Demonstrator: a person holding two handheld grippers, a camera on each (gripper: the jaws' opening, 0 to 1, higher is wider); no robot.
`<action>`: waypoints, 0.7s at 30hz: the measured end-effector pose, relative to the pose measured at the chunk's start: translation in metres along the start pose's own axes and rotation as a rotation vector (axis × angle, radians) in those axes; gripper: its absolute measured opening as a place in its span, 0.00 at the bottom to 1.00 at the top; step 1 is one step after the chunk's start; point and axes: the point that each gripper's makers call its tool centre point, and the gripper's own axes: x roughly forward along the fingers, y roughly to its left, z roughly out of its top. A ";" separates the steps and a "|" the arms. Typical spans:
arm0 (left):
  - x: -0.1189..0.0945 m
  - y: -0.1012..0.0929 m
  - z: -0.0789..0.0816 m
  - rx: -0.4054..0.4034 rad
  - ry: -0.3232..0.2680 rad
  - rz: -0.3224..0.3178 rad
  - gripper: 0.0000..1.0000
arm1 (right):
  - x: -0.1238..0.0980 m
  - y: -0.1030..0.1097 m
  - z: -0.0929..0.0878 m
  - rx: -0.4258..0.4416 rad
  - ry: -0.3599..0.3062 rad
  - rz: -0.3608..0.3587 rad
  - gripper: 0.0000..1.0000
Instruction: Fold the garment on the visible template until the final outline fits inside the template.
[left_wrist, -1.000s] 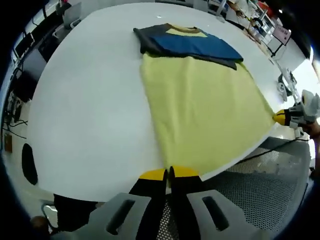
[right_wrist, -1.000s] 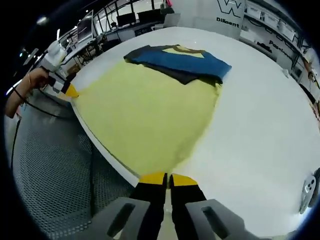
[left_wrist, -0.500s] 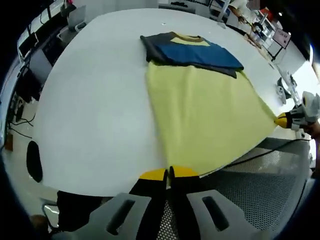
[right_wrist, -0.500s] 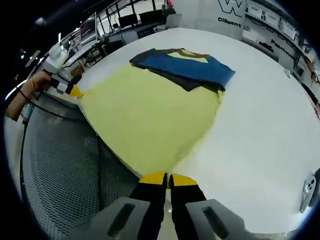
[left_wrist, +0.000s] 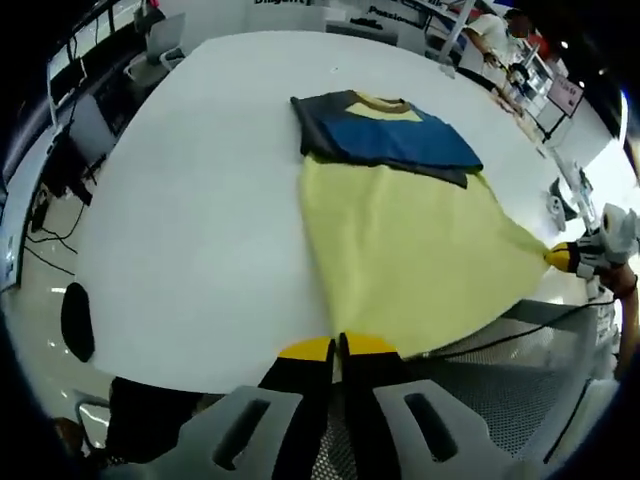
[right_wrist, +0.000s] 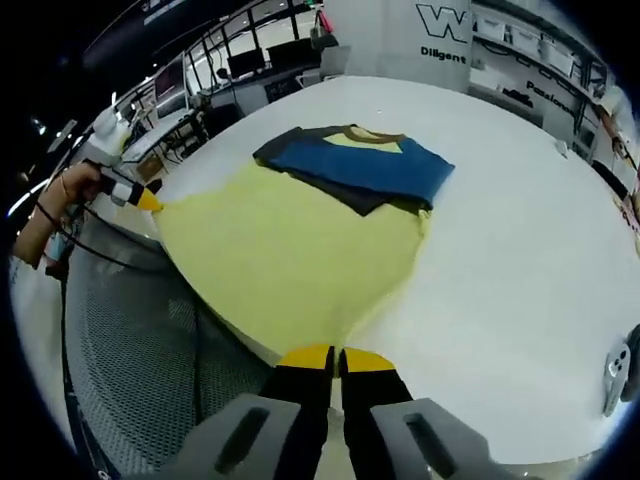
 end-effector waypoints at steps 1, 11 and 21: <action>-0.002 0.000 0.003 -0.014 -0.009 -0.005 0.07 | -0.001 0.000 0.005 0.001 -0.022 0.000 0.00; -0.012 -0.003 0.030 -0.001 -0.120 -0.026 0.07 | -0.009 -0.008 0.033 -0.023 -0.116 -0.052 0.00; -0.022 -0.003 0.059 0.000 -0.183 -0.021 0.07 | -0.014 -0.018 0.050 -0.031 -0.151 -0.084 0.00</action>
